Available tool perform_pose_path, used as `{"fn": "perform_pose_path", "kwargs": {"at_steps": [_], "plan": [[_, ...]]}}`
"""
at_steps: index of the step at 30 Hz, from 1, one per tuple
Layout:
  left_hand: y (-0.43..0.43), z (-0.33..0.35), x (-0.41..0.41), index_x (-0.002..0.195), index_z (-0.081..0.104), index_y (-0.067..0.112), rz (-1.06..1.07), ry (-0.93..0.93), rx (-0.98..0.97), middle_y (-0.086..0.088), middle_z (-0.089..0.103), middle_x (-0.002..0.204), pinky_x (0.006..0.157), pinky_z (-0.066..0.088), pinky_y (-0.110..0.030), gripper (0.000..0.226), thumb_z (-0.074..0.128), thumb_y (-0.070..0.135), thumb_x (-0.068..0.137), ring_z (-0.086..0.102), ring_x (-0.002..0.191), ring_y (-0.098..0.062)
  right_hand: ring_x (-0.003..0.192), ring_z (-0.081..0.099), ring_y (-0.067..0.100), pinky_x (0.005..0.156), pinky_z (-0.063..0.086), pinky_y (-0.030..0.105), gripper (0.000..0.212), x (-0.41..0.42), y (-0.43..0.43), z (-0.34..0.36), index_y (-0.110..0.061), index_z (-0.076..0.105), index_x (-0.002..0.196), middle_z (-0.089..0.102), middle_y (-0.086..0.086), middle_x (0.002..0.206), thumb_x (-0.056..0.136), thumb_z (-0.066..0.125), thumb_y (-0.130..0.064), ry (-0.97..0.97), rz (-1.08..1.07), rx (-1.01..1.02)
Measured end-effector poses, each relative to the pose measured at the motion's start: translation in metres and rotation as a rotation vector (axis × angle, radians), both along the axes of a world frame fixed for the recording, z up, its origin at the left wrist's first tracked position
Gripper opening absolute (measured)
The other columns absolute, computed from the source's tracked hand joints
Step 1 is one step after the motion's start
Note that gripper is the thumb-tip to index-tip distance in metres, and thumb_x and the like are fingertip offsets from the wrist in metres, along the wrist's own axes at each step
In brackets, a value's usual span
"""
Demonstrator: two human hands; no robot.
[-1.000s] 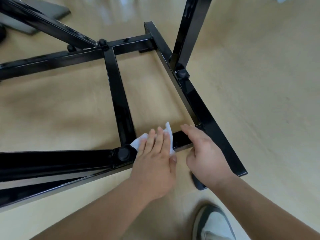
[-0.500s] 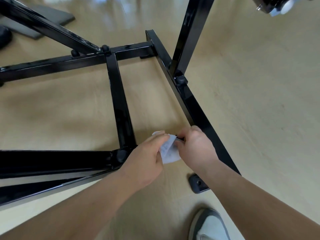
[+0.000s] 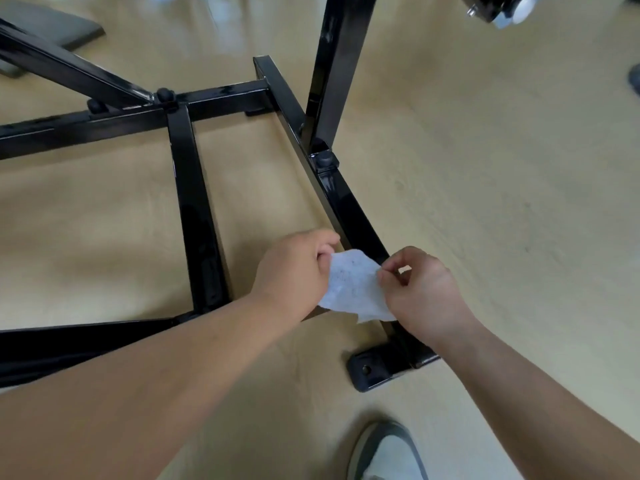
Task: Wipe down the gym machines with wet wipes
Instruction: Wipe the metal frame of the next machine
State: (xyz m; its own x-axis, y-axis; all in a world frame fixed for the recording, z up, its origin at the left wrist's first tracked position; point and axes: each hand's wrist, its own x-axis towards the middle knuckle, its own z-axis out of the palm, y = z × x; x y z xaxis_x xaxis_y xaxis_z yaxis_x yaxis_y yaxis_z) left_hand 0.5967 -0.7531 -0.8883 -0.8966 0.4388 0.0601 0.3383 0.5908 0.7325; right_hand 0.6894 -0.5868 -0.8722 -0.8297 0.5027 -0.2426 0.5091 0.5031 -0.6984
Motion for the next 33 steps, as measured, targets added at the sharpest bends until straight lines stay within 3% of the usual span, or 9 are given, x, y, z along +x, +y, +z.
{"fn": "perform_pose_path", "kwargs": {"at_steps": [3, 7, 11, 14, 17, 20, 24, 28, 33], "plan": [[0.024, 0.011, 0.001, 0.141, 0.059, 0.025, -0.063, 0.068, -0.034, 0.004, 0.067, 0.126, 0.099, 0.050, -0.035, 0.045, 0.059, 0.010, 0.098, 0.061, 0.117, -0.016, 0.065, 0.061, 0.016, 0.060, 0.048, 0.033, 0.010, 0.015, 0.019, -0.012, -0.030, 0.058, 0.107, 0.065, -0.006, 0.072, 0.097, 0.058, -0.031, -0.064, -0.100, 0.056], [0.012, 0.007, 0.017, 0.149, 0.048, 0.025, -0.052, 0.004, -0.061, 0.014, 0.055, 0.134, 0.088, 0.041, -0.019, 0.054, 0.059, 0.012, 0.098, 0.055, 0.115, -0.007, 0.103, 0.060, 0.029, 0.076, 0.045, 0.034, 0.043, 0.023, 0.012, -0.029, -0.025, 0.055, 0.137, 0.051, 0.002, 0.129, 0.095, 0.063, -0.021, -0.054, -0.029, 0.345], [-0.011, 0.002, 0.026, 0.154, 0.038, 0.031, -0.037, -0.071, -0.041, 0.020, 0.047, 0.141, 0.083, 0.036, 0.000, 0.062, 0.059, 0.014, 0.099, 0.053, 0.111, 0.004, 0.108, 0.068, 0.036, 0.077, 0.059, 0.039, 0.052, 0.013, 0.000, -0.040, -0.007, 0.074, 0.111, 0.066, 0.014, 0.126, 0.062, 0.076, 0.009, 0.187, 0.338, 0.671], [-0.022, 0.004, 0.027, 0.159, 0.025, 0.036, 0.016, -0.139, -0.020, 0.016, 0.044, 0.147, 0.077, 0.034, 0.007, 0.069, 0.058, 0.018, 0.101, 0.053, 0.107, 0.006, 0.124, 0.066, 0.034, 0.096, 0.059, 0.043, 0.044, 0.010, -0.014, -0.053, 0.001, 0.071, 0.125, 0.066, 0.019, 0.135, 0.082, 0.066, -0.007, 0.174, 0.440, 0.623], [-0.029, 0.005, 0.022, 0.160, 0.023, 0.034, 0.010, -0.152, -0.055, 0.009, 0.046, 0.150, 0.076, 0.034, 0.005, 0.069, 0.056, 0.019, 0.102, 0.054, 0.108, 0.004, 0.156, 0.025, 0.027, 0.127, 0.018, 0.036, 0.073, -0.005, -0.027, -0.052, 0.000, 0.036, 0.156, 0.028, 0.018, 0.166, 0.103, 0.014, -0.044, -0.016, 0.487, 0.622], [-0.033, 0.005, 0.007, 0.160, 0.026, 0.027, 0.003, -0.108, -0.126, 0.002, 0.048, 0.152, 0.088, 0.036, -0.005, 0.066, 0.055, 0.017, 0.102, 0.059, 0.118, -0.008, 0.155, -0.024, 0.013, 0.126, -0.015, 0.033, 0.089, -0.045, -0.028, -0.048, -0.012, -0.007, 0.163, -0.020, 0.004, 0.170, 0.087, -0.020, -0.057, -0.185, 0.513, 0.501], [-0.035, 0.006, -0.011, 0.160, 0.026, 0.024, 0.005, -0.079, -0.204, 0.002, 0.043, 0.156, 0.104, 0.036, -0.020, 0.066, 0.054, 0.015, 0.101, 0.047, 0.138, -0.013, 0.155, -0.027, 0.021, 0.128, -0.012, 0.041, 0.070, -0.108, -0.031, -0.049, -0.010, -0.018, 0.161, -0.028, 0.008, 0.168, 0.106, 0.004, -0.047, -0.291, 0.532, 0.607], [-0.040, 0.006, -0.012, 0.162, 0.022, 0.026, -0.014, -0.131, -0.227, 0.004, 0.042, 0.155, 0.105, 0.039, -0.023, 0.069, 0.053, 0.016, 0.101, 0.046, 0.137, -0.015, 0.157, -0.021, 0.016, 0.128, -0.004, 0.036, 0.068, -0.143, -0.021, -0.041, -0.019, -0.002, 0.163, -0.023, -0.001, 0.170, 0.104, 0.031, -0.026, -0.281, 0.485, 0.457], [-0.046, 0.004, 0.011, 0.159, 0.027, 0.026, -0.065, -0.121, -0.186, 0.009, 0.038, 0.158, 0.105, 0.034, -0.016, 0.065, 0.054, 0.016, 0.100, 0.044, 0.136, -0.012, 0.154, -0.026, 0.008, 0.129, 0.002, 0.033, 0.065, -0.097, -0.005, -0.040, -0.023, -0.014, 0.163, -0.029, -0.010, 0.168, 0.108, 0.019, -0.031, -0.236, 0.506, 0.421]]}}
